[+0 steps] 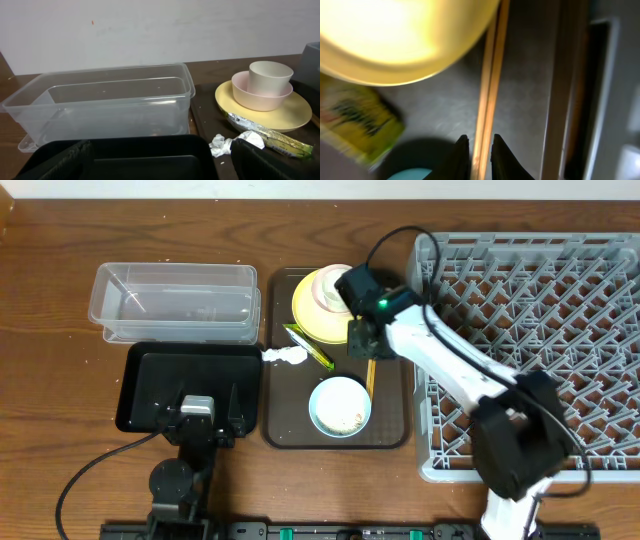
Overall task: Sort waste into correct bins and load items into the dishwasher rack
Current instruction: 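Move the right gripper to the wooden chopsticks on the brown tray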
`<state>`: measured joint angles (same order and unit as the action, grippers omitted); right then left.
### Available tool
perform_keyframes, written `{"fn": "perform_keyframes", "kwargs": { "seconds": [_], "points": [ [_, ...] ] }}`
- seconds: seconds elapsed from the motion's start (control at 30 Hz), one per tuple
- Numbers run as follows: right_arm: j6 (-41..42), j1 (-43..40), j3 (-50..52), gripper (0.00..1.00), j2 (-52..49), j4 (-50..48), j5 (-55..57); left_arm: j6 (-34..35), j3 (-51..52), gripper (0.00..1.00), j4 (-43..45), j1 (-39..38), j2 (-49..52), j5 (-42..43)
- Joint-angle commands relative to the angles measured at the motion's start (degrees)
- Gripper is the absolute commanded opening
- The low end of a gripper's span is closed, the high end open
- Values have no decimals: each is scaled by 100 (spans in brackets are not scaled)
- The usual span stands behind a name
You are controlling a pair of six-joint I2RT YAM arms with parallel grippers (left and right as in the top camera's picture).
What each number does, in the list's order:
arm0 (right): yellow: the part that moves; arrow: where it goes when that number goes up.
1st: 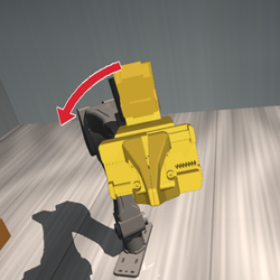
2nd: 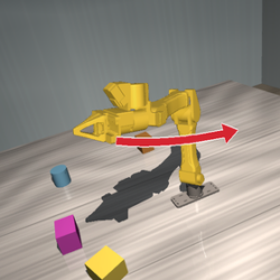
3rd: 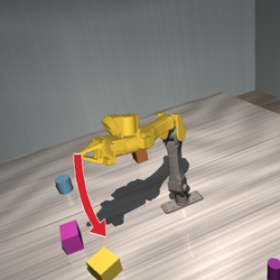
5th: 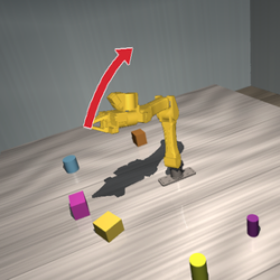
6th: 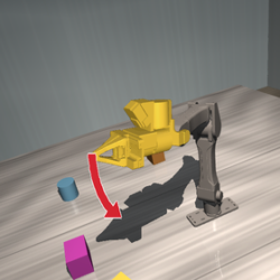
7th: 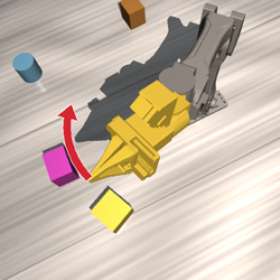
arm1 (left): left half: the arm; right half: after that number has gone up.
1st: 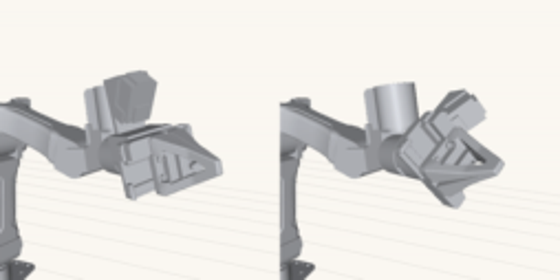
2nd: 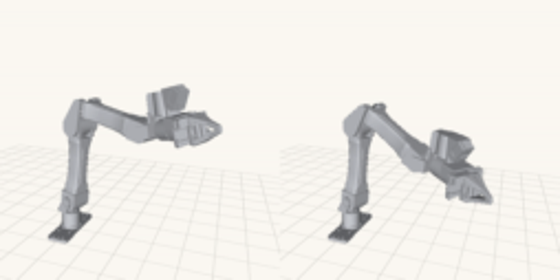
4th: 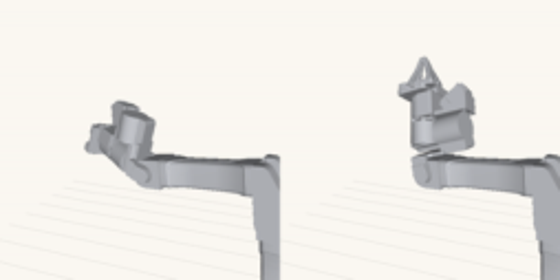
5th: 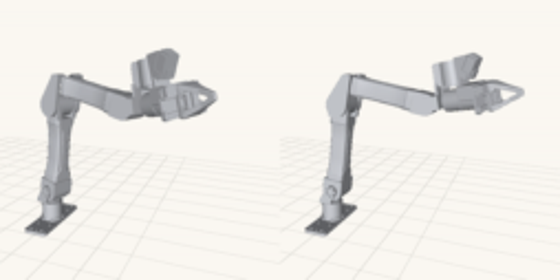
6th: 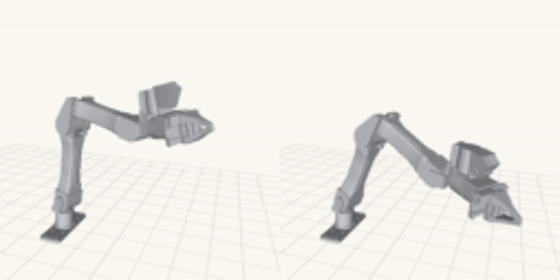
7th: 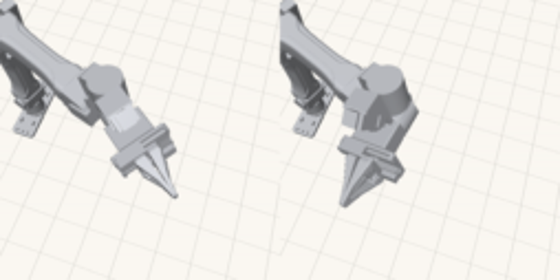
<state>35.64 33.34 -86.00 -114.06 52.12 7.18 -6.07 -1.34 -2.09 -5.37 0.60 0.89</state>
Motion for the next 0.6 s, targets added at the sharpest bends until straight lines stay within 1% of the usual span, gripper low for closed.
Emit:
{"fn": "perform_keyframes", "kwargs": {
  "seconds": [0.0,0.37,0.57],
  "points": [
    [205,33,-87,15,-208,-20,269,-35,111,90,-210,-22,-33,-157],
    [332,17,-2,16,-361,-9,549,-35,111,90,-212,-22,-33,-157],
    [339,31,227,15,-367,-299,544,-35,111,90,-212,-22,-33,-157]
  ]
}}
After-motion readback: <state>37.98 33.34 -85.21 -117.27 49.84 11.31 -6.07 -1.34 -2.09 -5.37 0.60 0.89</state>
